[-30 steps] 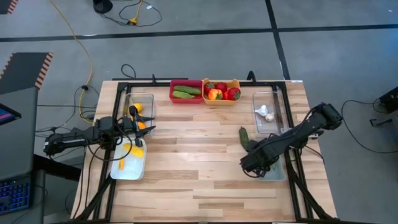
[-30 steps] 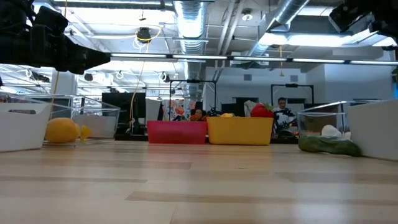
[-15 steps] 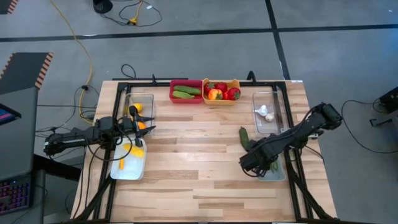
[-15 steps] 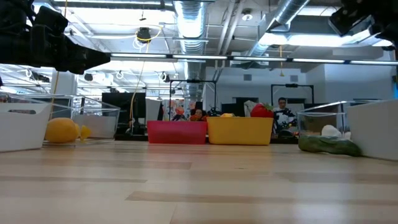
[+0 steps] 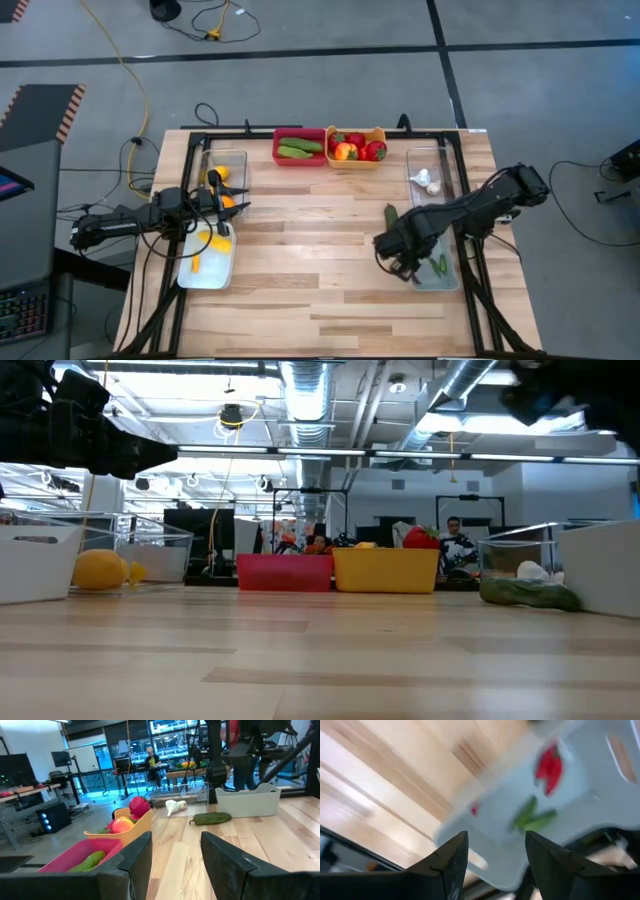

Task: Sort produce into baskets
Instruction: Put the green chili pepper into the gray bin

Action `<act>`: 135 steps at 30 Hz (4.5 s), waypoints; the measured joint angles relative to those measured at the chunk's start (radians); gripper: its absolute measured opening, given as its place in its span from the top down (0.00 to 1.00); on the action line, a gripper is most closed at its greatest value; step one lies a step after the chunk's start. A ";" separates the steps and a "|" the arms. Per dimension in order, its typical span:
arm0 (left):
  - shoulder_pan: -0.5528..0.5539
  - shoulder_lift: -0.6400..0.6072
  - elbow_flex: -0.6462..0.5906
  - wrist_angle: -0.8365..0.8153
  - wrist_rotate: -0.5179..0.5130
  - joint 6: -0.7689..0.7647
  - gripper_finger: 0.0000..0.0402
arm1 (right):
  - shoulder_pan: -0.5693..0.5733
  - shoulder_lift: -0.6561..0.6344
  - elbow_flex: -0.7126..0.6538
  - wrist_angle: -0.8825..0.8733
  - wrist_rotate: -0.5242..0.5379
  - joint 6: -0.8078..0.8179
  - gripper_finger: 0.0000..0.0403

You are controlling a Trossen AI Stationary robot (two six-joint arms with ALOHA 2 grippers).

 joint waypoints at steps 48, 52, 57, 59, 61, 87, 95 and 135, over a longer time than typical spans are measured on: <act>0.000 0.000 0.000 0.001 -0.004 0.000 0.61 | -0.276 0.000 0.004 0.382 0.391 0.028 0.44; 0.000 0.000 0.000 0.001 -0.004 0.000 0.61 | -0.276 0.011 -0.002 0.340 0.391 0.030 0.38; 0.000 0.000 0.000 0.001 -0.004 0.000 0.61 | -0.275 0.049 -0.023 0.288 0.394 0.024 0.23; 0.000 0.000 0.000 0.001 -0.004 0.000 0.61 | -0.275 0.070 -0.027 0.281 0.394 -0.011 0.18; 0.000 0.000 0.000 0.001 -0.004 0.000 0.61 | -0.282 0.087 -0.027 0.272 0.394 -0.066 0.13; 0.000 0.000 0.000 0.001 -0.004 0.000 0.61 | -0.377 0.353 -0.027 0.185 0.389 -0.419 0.04; 0.000 0.000 0.000 0.001 -0.004 0.000 0.61 | -0.413 0.396 -0.030 0.198 0.386 -0.419 0.04; 0.000 0.000 0.000 0.001 -0.004 0.000 0.61 | -0.415 0.377 -0.029 0.329 0.273 -0.373 0.41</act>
